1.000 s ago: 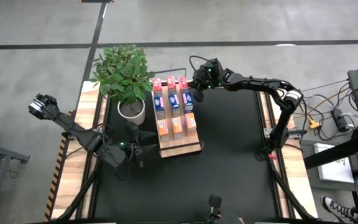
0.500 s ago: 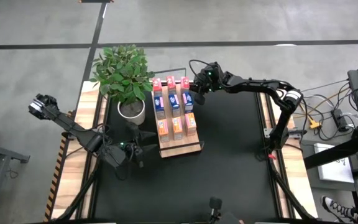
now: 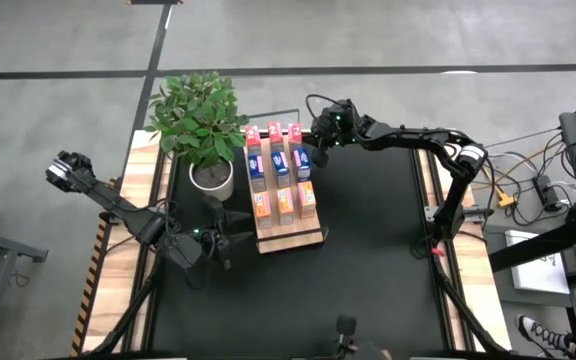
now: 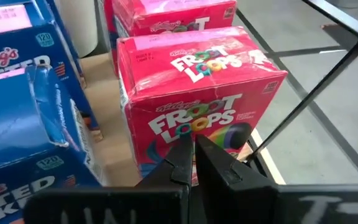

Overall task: Stack cereal on shelf
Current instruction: Adjust the red cereal box on the shelf

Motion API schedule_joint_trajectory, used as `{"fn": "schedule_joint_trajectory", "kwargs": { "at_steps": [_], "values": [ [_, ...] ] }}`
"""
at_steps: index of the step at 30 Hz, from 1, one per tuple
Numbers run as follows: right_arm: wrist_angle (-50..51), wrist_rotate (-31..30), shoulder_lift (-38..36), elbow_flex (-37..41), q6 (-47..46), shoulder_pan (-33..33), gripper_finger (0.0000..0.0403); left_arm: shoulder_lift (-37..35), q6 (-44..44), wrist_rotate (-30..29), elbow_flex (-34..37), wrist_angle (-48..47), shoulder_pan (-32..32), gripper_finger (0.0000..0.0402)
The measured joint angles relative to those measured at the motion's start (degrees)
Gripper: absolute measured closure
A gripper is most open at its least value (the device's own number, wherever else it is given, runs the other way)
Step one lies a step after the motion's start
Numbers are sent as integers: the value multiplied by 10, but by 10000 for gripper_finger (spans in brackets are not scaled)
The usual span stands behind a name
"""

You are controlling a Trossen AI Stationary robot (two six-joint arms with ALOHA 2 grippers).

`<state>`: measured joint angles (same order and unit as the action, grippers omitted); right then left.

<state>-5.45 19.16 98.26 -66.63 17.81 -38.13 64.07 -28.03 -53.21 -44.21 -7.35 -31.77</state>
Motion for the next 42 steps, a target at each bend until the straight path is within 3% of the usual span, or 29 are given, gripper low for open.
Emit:
{"fn": "schedule_joint_trajectory", "kwargs": {
  "at_steps": [5, 33, 42],
  "values": [
    [-1, -26, 0, 0, 17, 0, 394, 0, 0, 0, 0, 0, 0, 160],
    [-72, -29, 2, 1, 46, 0, 394, 0, -2, 0, 0, 0, 0, 160],
    [-69, -68, 2, 1, 55, -1, 394, 0, -4, 0, 0, 0, 0, 160]
  ]
}}
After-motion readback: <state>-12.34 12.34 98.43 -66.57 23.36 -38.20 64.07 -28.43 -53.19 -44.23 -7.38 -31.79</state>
